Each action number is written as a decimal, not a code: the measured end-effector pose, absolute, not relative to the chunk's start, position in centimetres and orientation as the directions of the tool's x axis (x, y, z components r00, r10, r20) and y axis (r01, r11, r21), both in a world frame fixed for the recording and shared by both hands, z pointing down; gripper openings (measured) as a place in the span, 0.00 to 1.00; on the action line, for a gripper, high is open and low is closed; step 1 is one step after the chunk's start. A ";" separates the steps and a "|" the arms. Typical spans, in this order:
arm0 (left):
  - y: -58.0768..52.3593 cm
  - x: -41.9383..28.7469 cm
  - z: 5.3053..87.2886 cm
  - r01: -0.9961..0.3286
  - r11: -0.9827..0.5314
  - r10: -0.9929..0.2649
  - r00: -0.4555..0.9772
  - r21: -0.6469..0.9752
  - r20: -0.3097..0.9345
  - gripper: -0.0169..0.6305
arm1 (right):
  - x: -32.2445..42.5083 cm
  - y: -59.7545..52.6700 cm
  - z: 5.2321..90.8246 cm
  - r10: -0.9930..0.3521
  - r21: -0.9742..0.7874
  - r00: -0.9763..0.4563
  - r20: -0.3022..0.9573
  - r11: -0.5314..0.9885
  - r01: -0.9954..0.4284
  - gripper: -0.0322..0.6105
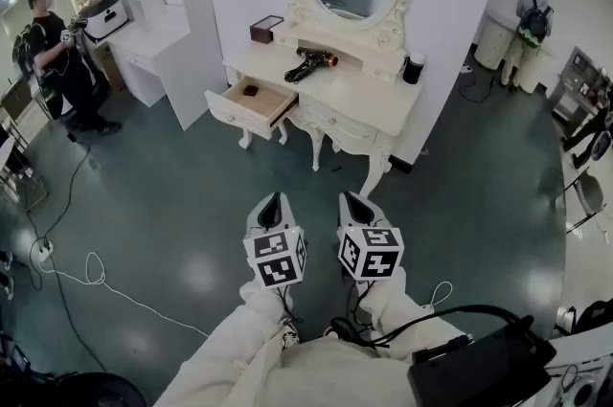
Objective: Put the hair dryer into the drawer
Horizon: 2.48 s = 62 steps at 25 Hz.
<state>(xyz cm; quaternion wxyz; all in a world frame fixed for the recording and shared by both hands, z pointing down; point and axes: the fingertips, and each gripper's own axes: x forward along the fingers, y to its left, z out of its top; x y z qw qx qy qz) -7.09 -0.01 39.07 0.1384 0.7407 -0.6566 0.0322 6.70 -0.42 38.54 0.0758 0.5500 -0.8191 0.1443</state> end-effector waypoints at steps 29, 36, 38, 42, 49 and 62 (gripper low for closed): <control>2.2 -4.2 40.3 -0.962 -0.203 -0.937 0.246 0.185 0.249 0.02 | 8.6 2.4 39.1 -0.907 -0.090 -0.281 0.314 0.267 -0.960 0.14; 2.7 -4.4 40.7 -0.965 -0.195 -0.937 0.236 0.175 0.257 0.02 | 9.1 2.8 39.4 -0.906 -0.067 -0.266 0.330 0.259 -0.964 0.14; 2.6 -4.9 41.0 -0.968 -0.181 -0.938 0.223 0.175 0.264 0.02 | 8.9 2.6 39.5 -0.902 -0.067 -0.274 0.334 0.267 -0.961 0.14; 2.3 -5.6 41.2 -0.973 -0.165 -0.941 0.205 0.163 0.271 0.02 | 8.1 1.9 39.9 -0.891 -0.079 -0.299 0.341 0.290 -0.954 0.14; 1.3 -6.6 41.0 -0.979 -0.136 -0.948 0.174 0.154 0.267 0.02 | 6.9 0.8 39.7 -0.880 -0.070 -0.334 0.338 0.331 -0.941 0.14; 0.0 -7.8 41.0 -0.984 -0.111 -0.952 0.145 0.139 0.270 0.02 | 5.9 -1.3 39.1 -0.874 -0.071 -0.366 0.319 0.363 -0.929 0.14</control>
